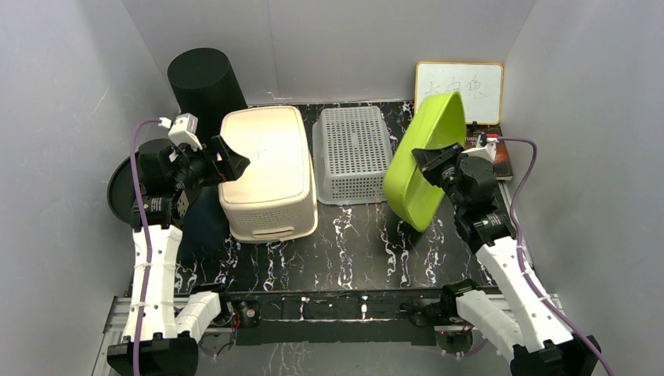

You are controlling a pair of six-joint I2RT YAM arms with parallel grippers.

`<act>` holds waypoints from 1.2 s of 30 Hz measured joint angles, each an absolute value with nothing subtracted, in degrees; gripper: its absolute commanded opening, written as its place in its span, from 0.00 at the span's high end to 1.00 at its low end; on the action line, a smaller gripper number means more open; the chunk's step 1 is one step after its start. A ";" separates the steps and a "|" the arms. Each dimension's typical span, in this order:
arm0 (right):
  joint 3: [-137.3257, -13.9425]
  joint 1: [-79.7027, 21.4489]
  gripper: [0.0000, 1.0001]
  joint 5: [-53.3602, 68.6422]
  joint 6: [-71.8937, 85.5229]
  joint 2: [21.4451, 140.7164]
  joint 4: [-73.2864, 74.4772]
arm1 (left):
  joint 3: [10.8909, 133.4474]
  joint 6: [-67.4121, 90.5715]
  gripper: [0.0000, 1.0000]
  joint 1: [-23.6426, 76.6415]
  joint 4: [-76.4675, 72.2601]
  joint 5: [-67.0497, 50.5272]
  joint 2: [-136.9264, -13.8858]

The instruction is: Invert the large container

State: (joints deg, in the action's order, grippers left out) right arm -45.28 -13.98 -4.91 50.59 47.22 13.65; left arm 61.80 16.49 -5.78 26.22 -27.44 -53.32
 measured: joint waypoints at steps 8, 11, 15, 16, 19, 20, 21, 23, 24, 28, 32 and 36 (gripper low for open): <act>-34.92 -14.24 1.00 -4.91 66.13 42.68 -10.87 | 61.80 16.23 0.02 -5.76 27.24 -27.38 -52.80; -30.46 -14.17 1.00 -8.05 70.15 42.68 -16.16 | 61.80 16.01 0.02 -5.78 27.51 -27.35 -52.80; -25.08 -14.09 1.00 -10.22 75.75 42.70 -21.47 | 61.80 15.64 0.02 -5.78 27.51 -27.16 -52.80; -23.22 -14.00 1.00 -10.46 77.87 42.81 -23.55 | 61.80 15.59 0.02 -5.78 27.49 -27.09 -52.80; -19.16 -13.56 1.00 -10.11 82.98 44.14 -31.79 | 61.80 15.42 0.02 -5.78 27.51 -27.00 -52.82; -18.44 -13.43 1.00 -10.02 84.05 44.69 -33.76 | 61.80 15.35 0.02 -5.78 27.53 -27.00 -52.82; -17.96 -13.32 1.00 -9.98 84.82 45.28 -35.51 | 61.80 15.25 0.02 -5.78 27.53 -26.98 -52.82; -17.74 -13.28 1.00 -10.15 85.60 45.36 -36.53 | 61.80 14.98 0.02 -5.78 27.75 -26.81 -52.82; -17.63 -13.26 1.00 -10.28 85.67 45.01 -36.58 | 61.80 14.92 0.01 -5.78 27.90 -26.74 -52.82; -14.94 -13.21 1.00 -11.73 87.31 39.83 -35.27 | 61.80 14.55 0.02 -5.78 27.97 -26.65 -52.80; -14.20 -13.10 1.00 -12.71 88.29 31.73 -26.46 | 61.80 14.50 0.02 -5.76 27.97 -26.57 -52.80; -14.04 -13.06 0.94 -14.55 89.30 22.48 -14.57 | 61.80 14.57 0.02 -5.78 27.99 -26.57 -52.71</act>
State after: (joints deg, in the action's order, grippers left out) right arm -14.04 -13.06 -14.55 89.30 22.48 -14.57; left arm 61.80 14.57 -5.78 27.99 -26.57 -52.71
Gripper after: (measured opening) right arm 0.089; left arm 0.983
